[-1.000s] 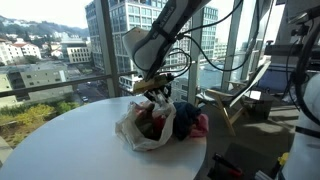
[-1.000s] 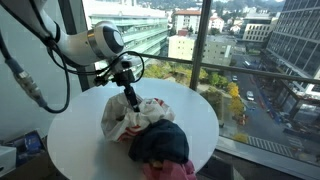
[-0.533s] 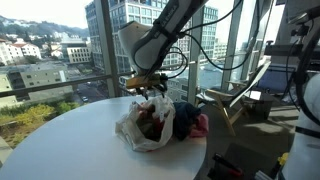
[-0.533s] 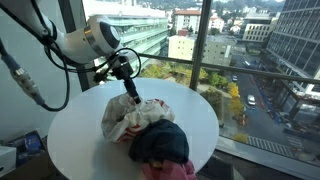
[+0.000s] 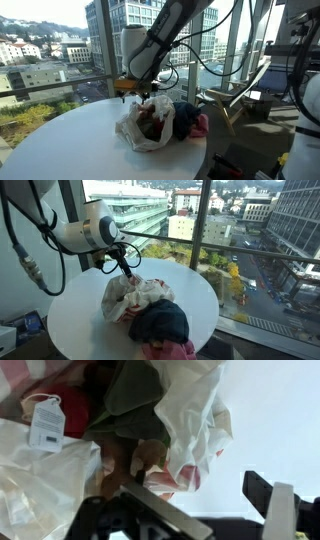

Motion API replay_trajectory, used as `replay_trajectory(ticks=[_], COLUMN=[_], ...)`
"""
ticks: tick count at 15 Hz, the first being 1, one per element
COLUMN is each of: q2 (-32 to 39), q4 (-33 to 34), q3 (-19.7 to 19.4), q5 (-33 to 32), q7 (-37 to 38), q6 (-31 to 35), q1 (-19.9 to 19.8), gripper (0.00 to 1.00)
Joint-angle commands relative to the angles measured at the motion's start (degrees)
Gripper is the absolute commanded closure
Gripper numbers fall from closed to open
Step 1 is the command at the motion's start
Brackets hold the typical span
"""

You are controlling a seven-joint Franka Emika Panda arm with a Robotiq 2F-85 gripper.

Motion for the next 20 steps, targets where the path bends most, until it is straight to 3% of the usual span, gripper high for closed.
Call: replay_trajectory(ticks=[1,2,3,4,5,13,17,20], q2=[5.6,7.3,8.7,9.7,10.2,12.5,16.1,16.6], q4=[0.7,1.9,3.0,3.8,4.4,8.3,13.0,15.4], q3=[6.9,8.1,7.1,6.9,6.5,3.5,5.0,5.8], q5=[14.5,17.9,22.2,23.6,24.9,26.8,29.9,30.8], q7=[-15.8,-20.3,-24.8,-27.2,-29.3,-35.6,-41.4,-44.3], q6=[5.1,4.1,2.5,1.4,0.1,-6.4,-8.0,-6.4], q1=[-4.4,-5.0,-3.3,-2.9,-2.2,0.5,0.0,0.9], gripper=[0.0,0.0,0.0,0.25,0.25,0.87,0.94,0.88])
